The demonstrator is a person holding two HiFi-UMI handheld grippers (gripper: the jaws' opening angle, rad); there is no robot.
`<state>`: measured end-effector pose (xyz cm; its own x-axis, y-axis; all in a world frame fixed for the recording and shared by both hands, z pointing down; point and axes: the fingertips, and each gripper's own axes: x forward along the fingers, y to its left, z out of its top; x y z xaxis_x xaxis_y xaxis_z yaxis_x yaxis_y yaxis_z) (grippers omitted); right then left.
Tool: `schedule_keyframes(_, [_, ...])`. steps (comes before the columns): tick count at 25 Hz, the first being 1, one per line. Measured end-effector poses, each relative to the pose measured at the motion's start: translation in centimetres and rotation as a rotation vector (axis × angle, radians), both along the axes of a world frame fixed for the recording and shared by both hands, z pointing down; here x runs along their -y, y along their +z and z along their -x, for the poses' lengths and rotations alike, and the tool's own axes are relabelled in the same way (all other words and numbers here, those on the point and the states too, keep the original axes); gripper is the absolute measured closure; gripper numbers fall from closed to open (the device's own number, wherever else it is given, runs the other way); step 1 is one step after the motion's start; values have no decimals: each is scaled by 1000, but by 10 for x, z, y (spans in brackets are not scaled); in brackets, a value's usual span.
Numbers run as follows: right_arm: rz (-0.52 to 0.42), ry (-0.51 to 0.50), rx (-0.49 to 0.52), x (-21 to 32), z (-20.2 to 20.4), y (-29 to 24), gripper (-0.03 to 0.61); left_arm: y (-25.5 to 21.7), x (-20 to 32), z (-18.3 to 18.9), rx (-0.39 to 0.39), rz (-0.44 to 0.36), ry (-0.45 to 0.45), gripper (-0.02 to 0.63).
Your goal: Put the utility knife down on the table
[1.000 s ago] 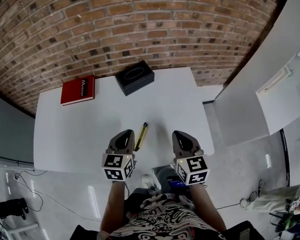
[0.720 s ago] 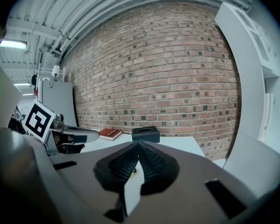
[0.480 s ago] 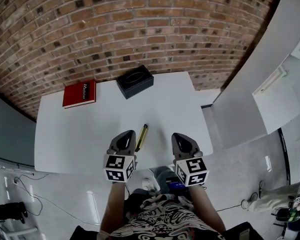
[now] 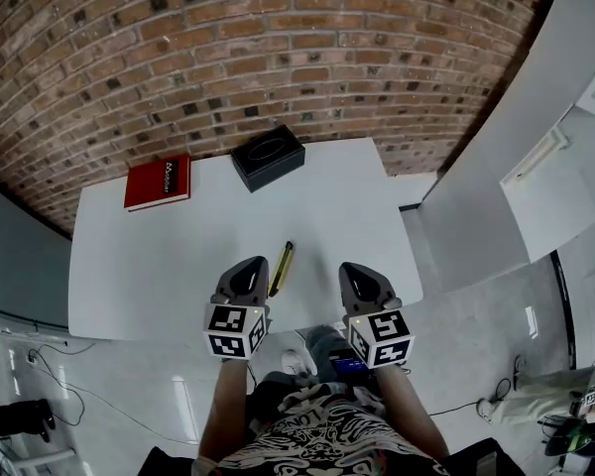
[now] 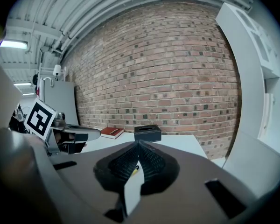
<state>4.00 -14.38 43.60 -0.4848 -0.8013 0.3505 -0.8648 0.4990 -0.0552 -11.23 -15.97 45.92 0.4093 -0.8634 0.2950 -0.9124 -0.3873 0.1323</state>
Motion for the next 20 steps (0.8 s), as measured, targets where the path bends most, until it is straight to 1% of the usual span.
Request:
schedule_keyframes(5, [7, 3, 13, -2, 1, -1, 578, 0, -2, 3, -19, 8, -4, 594])
schedule_keyframes(15, [9, 11, 10, -2, -3, 0, 578, 5, -1, 0, -17, 17, 4, 594])
schedule_keyframes(20, [7, 3, 24, -1, -1, 1, 578, 6, 1, 2, -20, 19, 0, 594])
